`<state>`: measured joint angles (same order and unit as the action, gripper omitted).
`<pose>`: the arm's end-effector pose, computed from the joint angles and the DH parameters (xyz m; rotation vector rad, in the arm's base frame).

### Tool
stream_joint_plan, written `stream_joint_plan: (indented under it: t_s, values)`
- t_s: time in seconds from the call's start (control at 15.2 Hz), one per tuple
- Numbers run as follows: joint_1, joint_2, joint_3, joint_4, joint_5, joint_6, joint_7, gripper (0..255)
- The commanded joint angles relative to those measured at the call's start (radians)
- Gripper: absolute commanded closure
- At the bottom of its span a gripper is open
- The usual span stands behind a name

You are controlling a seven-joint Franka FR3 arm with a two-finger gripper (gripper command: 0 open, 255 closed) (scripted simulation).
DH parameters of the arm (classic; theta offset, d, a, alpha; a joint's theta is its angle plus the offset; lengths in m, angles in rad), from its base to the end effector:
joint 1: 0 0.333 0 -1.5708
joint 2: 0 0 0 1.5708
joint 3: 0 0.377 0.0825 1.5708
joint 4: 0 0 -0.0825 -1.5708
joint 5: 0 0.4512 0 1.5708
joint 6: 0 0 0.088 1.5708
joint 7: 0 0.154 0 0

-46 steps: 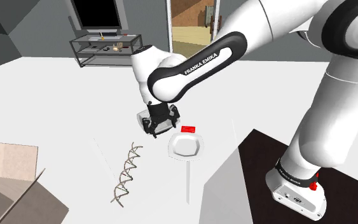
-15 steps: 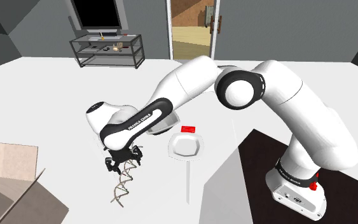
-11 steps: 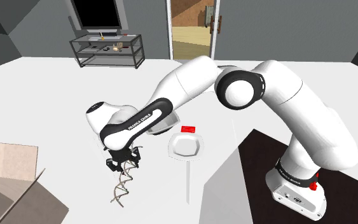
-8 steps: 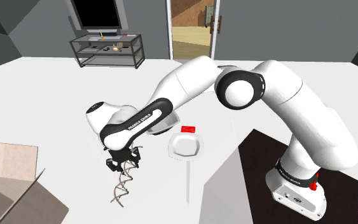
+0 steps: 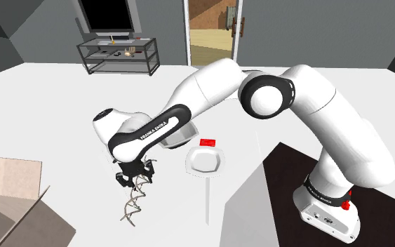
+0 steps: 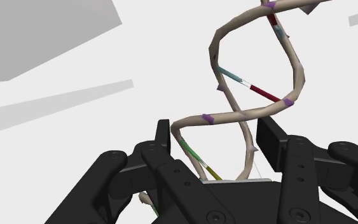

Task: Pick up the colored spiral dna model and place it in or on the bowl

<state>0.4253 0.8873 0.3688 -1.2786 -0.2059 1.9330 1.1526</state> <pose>0.6342 0.5223 0.1819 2.9923 -0.5581 -0.2889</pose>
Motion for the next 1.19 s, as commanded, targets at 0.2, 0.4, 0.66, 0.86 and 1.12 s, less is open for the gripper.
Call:
stream_joint_plan:
  t_s: [0.2,0.4,0.66,0.86,1.12]
  values:
    - [-0.005,-0.037,0.008,0.006,0.009,-0.042,-0.001,255]
    - [-0.006,-0.057,0.012,0.014,0.014,-0.069,-0.001,255]
    - [-0.008,-0.08,0.017,0.029,0.02,-0.106,-0.002,255]
    - [-0.008,-0.096,0.021,0.043,0.024,-0.136,-0.002,255]
    - [-0.007,-0.114,0.025,0.067,0.03,-0.177,-0.003,255]
